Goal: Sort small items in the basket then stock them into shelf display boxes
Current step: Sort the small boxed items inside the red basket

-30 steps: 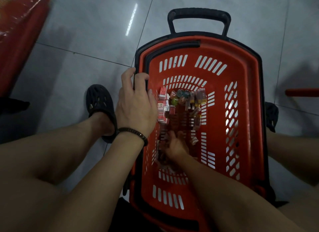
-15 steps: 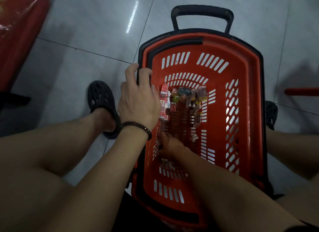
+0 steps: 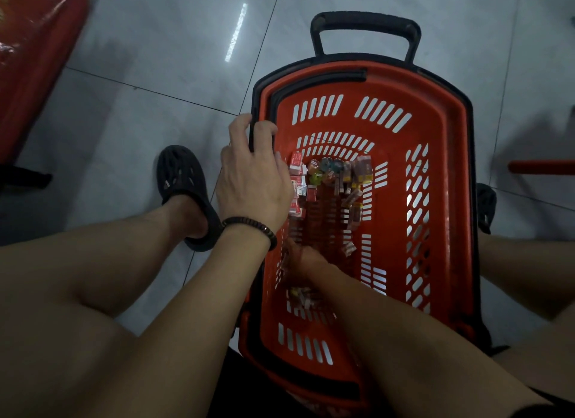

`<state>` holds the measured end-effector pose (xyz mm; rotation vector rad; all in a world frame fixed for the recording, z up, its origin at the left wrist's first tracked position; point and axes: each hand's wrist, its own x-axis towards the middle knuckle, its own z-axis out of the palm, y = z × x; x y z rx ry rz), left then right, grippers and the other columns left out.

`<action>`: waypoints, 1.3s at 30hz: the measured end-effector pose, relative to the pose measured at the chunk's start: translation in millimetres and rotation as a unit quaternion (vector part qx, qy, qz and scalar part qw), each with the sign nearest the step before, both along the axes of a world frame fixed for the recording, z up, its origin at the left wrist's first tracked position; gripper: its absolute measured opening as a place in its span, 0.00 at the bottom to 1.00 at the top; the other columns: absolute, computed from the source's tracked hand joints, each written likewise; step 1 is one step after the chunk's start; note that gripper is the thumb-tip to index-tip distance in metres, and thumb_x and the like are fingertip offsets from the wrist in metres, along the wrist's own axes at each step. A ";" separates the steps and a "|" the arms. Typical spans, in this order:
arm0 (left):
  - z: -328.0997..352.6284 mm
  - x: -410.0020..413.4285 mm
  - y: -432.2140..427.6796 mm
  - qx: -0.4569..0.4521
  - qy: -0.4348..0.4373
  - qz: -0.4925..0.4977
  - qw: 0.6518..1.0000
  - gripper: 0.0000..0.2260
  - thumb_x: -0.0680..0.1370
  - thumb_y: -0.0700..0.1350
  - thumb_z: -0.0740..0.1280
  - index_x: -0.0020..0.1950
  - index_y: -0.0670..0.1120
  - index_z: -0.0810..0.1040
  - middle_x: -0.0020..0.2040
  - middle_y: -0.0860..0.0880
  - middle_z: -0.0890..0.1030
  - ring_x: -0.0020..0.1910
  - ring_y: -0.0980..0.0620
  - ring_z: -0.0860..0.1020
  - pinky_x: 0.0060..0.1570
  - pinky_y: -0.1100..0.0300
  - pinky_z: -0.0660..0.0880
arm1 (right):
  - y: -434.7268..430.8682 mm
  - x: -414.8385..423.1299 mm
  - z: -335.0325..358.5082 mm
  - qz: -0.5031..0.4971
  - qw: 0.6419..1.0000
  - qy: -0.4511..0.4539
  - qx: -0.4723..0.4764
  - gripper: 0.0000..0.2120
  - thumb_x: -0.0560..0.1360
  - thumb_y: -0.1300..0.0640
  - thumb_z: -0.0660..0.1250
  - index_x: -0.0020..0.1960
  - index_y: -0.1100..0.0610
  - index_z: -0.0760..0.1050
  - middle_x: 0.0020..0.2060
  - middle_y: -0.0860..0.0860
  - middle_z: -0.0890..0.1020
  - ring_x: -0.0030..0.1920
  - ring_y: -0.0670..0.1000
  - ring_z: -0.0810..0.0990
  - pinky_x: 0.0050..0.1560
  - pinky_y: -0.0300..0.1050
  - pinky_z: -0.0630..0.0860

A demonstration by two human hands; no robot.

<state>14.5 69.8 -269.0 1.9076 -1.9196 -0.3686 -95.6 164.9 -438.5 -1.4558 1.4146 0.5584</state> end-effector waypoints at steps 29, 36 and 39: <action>-3.8 1.3 -3.4 -0.026 0.041 -0.004 0.999 0.09 0.83 0.46 0.65 0.62 0.51 0.69 0.70 0.48 0.68 0.57 0.48 0.78 0.48 0.52 0.84 | 7.2 -41.8 13.0 -0.211 0.975 -0.071 -0.002 0.14 0.75 0.57 0.78 0.60 0.55 0.84 0.52 0.48 0.86 0.53 0.47 0.84 0.47 0.32 0.78; -0.1 3.4 -0.8 -0.004 0.088 0.009 0.996 0.12 0.81 0.46 0.68 0.63 0.50 0.71 0.72 0.47 0.67 0.70 0.47 0.71 0.62 0.54 0.78 | -14.8 -83.6 83.0 -0.416 0.869 -0.234 0.129 0.05 0.78 0.67 0.73 0.54 0.63 0.83 0.40 0.58 0.84 0.36 0.53 0.84 0.38 0.47 0.80; 17.5 -1.7 11.8 -0.056 0.068 0.014 0.996 0.11 0.81 0.49 0.68 0.63 0.51 0.74 0.71 0.47 0.69 0.71 0.46 0.68 0.68 0.54 0.72 | -27.2 -99.3 138.1 -0.444 0.835 -0.306 0.111 0.05 0.79 0.64 0.73 0.55 0.62 0.84 0.42 0.53 0.86 0.45 0.53 0.85 0.44 0.50 0.82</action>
